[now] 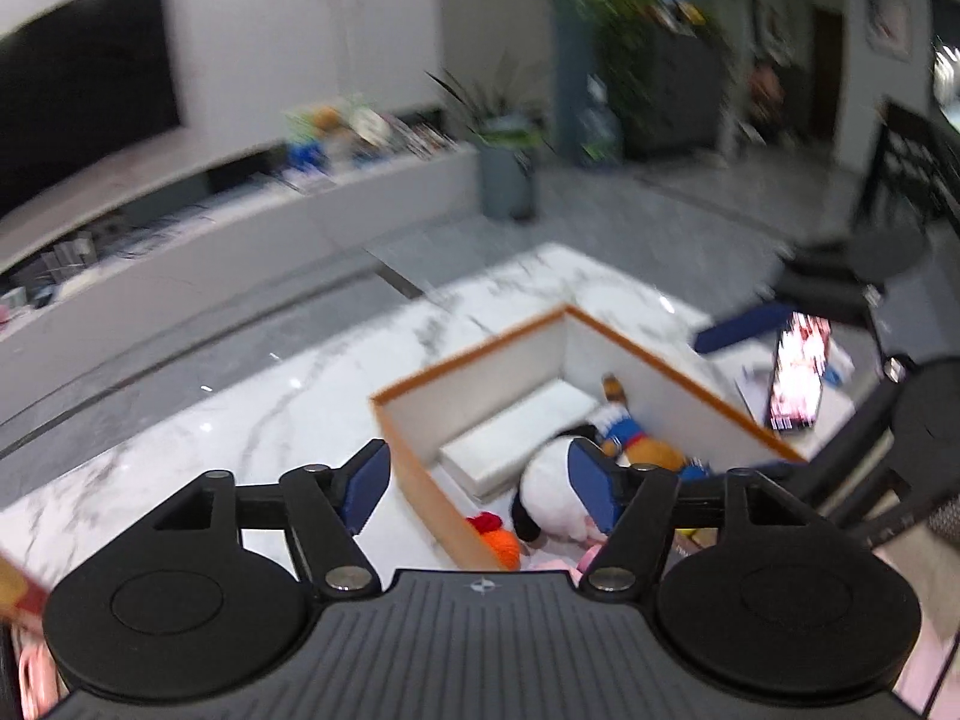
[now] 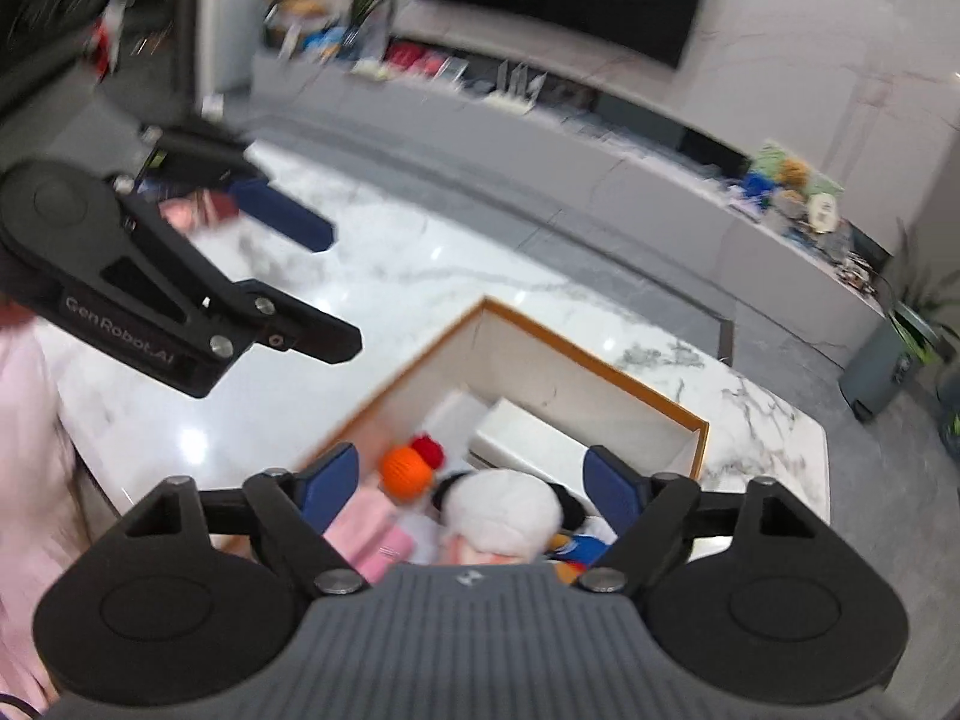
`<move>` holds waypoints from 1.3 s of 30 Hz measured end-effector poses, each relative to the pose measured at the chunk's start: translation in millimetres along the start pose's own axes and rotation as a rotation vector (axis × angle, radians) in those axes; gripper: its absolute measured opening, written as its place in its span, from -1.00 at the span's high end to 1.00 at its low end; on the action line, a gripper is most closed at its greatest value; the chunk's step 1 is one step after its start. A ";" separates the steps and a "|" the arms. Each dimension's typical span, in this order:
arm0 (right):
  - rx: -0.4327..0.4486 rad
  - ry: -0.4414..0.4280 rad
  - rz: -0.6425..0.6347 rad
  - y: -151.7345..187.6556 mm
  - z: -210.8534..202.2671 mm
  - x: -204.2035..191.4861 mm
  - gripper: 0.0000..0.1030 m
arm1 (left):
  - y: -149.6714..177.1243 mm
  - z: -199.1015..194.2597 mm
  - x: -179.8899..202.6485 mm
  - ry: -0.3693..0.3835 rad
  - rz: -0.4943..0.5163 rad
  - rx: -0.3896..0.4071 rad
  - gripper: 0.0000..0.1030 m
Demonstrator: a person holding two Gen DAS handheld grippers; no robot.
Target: Organize objects
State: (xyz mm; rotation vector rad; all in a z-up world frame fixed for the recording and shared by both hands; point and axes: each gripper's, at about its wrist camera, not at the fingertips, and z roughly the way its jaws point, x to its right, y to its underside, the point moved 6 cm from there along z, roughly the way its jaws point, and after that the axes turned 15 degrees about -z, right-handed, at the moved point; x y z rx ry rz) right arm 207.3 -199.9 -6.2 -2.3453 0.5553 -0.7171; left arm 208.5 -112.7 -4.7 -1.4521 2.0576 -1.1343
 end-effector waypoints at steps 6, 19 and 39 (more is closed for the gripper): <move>0.162 0.095 0.200 8.8 -48.1 -30.3 -0.77 | 24.6 -60.2 -5.0 -0.113 -0.054 0.188 -0.81; 0.284 0.231 0.495 37.1 -96.2 -70.0 -0.93 | 78.1 -99.9 -11.5 -0.227 -0.283 0.291 -0.82; 0.155 0.250 0.518 72.4 -73.8 -99.6 -0.97 | 122.9 -78.7 0.6 -0.261 -0.294 0.147 -0.82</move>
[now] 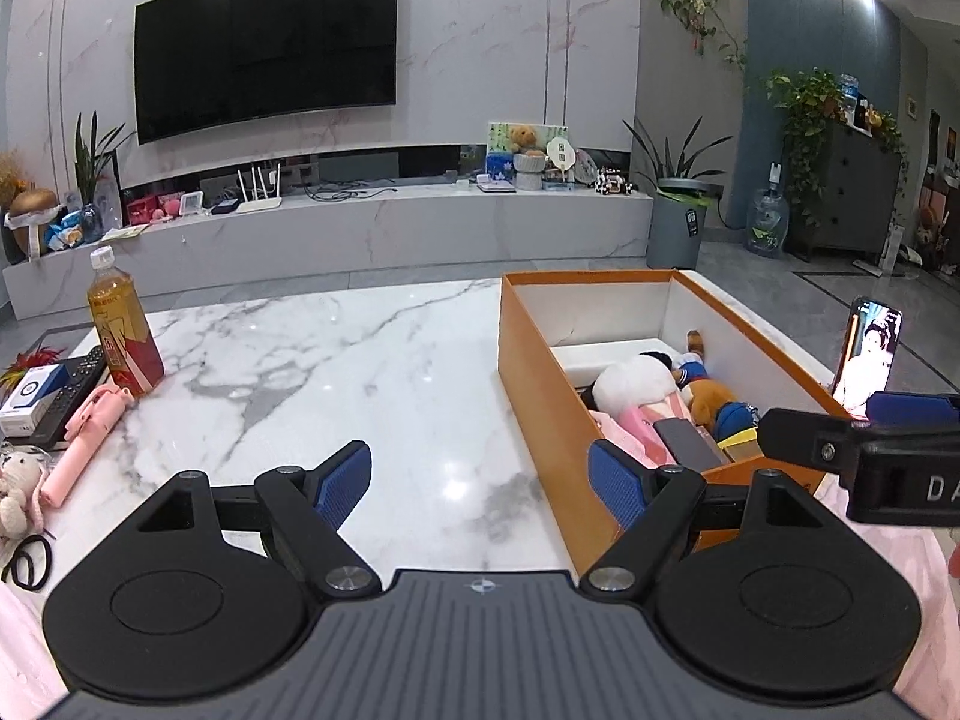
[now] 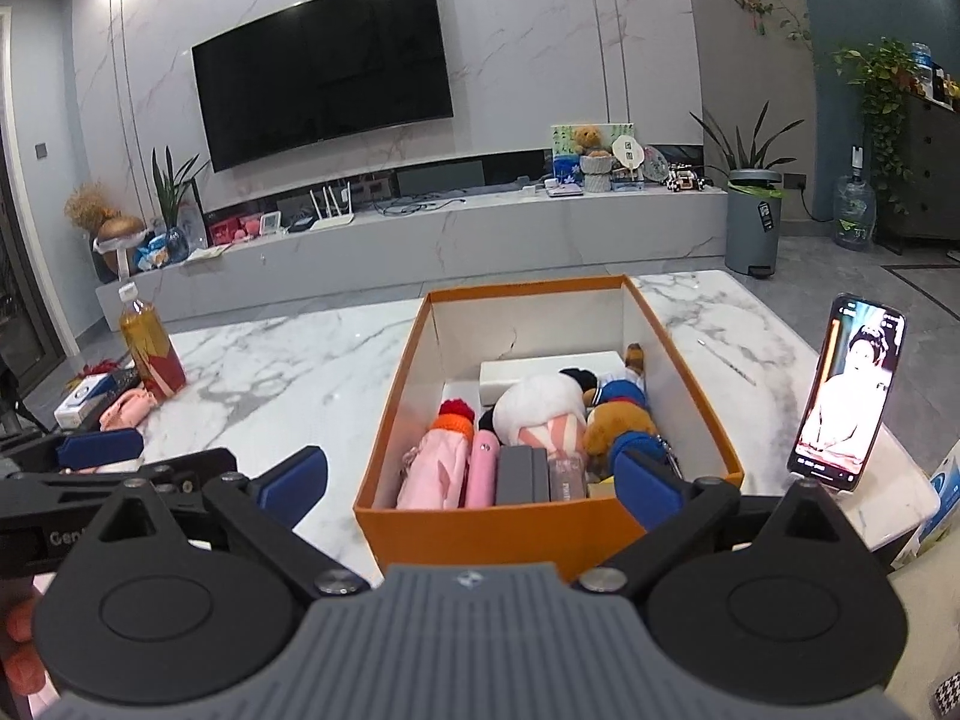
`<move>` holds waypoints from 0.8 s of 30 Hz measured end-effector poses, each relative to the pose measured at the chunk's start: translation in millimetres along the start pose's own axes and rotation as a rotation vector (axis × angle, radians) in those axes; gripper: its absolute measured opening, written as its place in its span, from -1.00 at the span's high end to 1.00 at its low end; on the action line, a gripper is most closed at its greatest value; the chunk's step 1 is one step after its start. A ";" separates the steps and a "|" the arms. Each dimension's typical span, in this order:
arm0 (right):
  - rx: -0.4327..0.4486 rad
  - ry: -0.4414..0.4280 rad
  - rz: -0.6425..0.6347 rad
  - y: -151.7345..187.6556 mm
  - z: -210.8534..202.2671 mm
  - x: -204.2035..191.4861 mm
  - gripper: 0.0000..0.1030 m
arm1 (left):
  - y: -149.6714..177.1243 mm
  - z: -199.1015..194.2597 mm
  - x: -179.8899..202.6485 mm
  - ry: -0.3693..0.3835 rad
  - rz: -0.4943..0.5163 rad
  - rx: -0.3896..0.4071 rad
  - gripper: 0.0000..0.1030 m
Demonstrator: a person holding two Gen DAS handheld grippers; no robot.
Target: Organize objects
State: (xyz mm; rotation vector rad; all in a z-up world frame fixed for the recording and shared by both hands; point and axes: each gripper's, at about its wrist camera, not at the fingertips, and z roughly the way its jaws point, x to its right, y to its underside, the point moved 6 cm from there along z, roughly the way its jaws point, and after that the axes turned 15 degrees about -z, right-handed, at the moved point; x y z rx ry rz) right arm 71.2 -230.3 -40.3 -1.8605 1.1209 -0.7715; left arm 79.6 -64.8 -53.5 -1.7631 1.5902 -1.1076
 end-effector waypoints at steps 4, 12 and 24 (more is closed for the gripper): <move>-0.013 0.000 0.000 3.3 3.0 -0.8 -0.97 | 3.0 3.2 -1.2 -0.010 0.004 -0.008 -0.82; -0.037 -0.011 -0.004 7.3 8.7 -4.4 -0.97 | 7.3 5.6 -1.4 -0.020 0.003 -0.026 -0.82; -0.054 -0.022 -0.012 10.0 12.4 -8.9 -0.97 | 10.8 5.9 -2.5 -0.027 0.008 -0.035 -0.82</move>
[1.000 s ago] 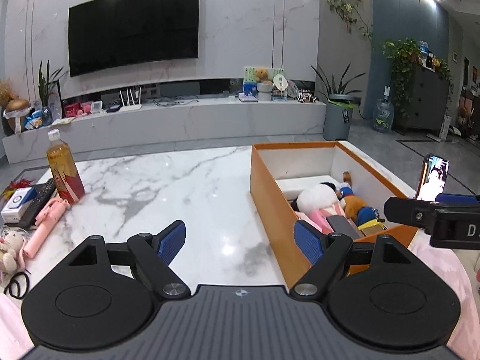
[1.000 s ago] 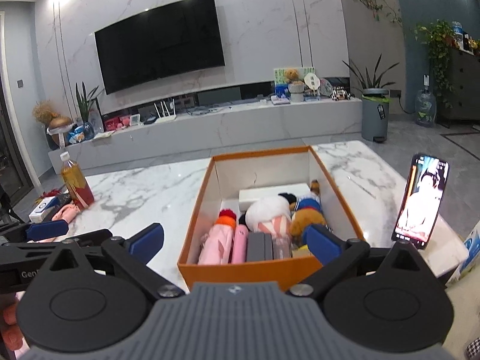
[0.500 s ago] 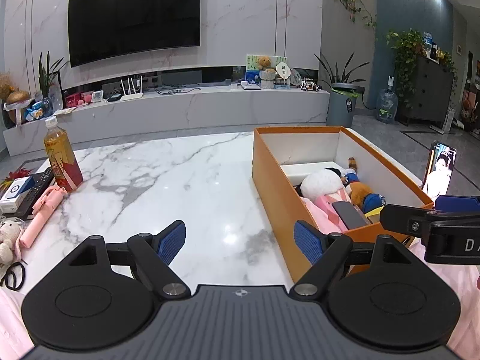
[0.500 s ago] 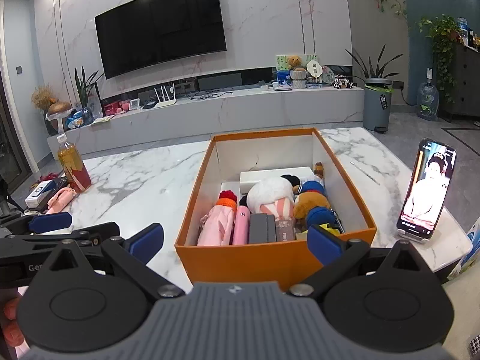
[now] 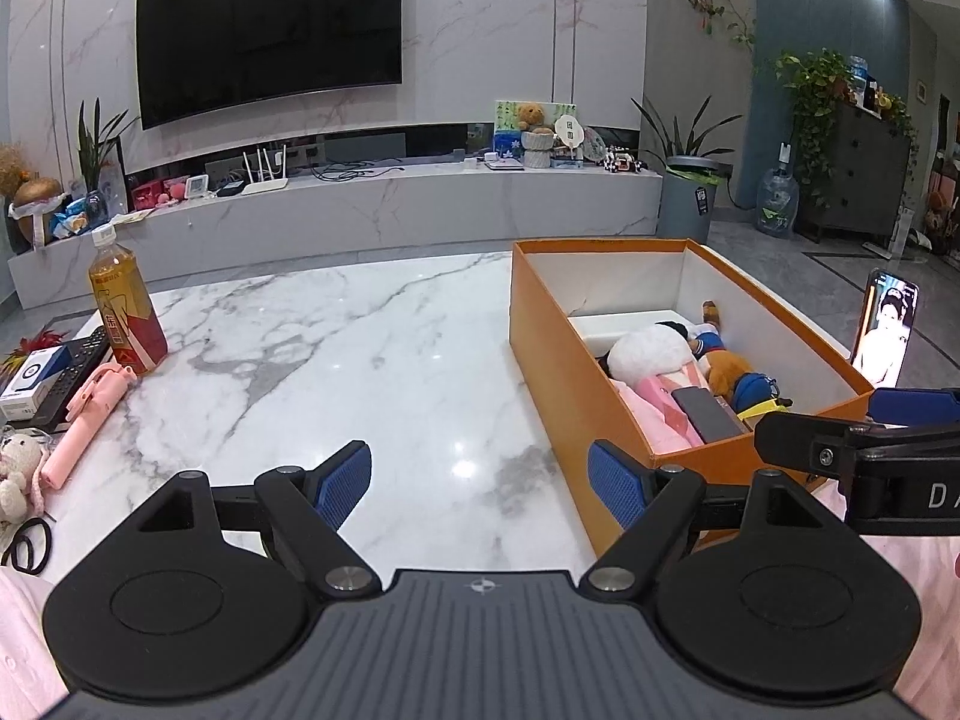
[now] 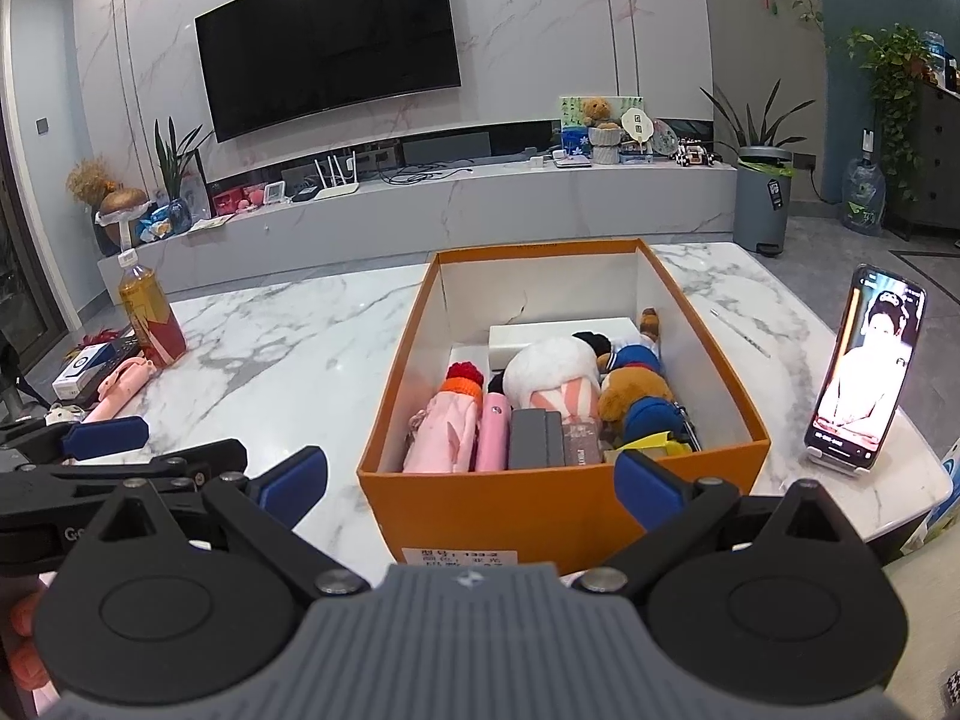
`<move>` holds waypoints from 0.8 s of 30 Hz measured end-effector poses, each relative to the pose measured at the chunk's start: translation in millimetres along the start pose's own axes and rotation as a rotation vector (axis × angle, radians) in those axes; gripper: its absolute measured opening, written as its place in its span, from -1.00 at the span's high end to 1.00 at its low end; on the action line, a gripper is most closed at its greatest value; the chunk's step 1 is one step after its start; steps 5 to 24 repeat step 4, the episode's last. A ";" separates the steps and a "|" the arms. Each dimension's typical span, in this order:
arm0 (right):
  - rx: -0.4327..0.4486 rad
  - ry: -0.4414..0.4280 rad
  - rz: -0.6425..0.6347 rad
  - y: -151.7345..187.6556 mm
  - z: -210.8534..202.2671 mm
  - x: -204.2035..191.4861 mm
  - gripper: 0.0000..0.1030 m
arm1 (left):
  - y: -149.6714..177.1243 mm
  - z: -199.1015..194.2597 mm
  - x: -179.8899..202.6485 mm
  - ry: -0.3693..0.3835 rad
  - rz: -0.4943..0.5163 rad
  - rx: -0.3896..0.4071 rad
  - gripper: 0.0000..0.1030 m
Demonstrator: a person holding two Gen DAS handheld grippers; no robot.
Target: Organize objects
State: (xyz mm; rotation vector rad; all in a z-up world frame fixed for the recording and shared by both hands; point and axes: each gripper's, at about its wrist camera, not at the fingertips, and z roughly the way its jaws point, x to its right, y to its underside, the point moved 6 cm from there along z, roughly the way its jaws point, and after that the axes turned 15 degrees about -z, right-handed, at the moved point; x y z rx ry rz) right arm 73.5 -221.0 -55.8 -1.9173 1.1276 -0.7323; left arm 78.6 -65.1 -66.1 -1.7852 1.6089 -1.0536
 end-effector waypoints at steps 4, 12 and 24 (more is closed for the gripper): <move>-0.001 -0.001 -0.001 0.3 0.4 -0.4 -0.97 | -0.6 0.0 -0.7 0.002 -0.002 0.000 -0.82; -0.001 -0.001 -0.001 0.3 0.4 -0.4 -0.97 | -0.6 0.0 -0.7 0.002 -0.002 0.000 -0.82; -0.001 -0.001 -0.001 0.3 0.4 -0.4 -0.97 | -0.6 0.0 -0.7 0.002 -0.002 0.000 -0.82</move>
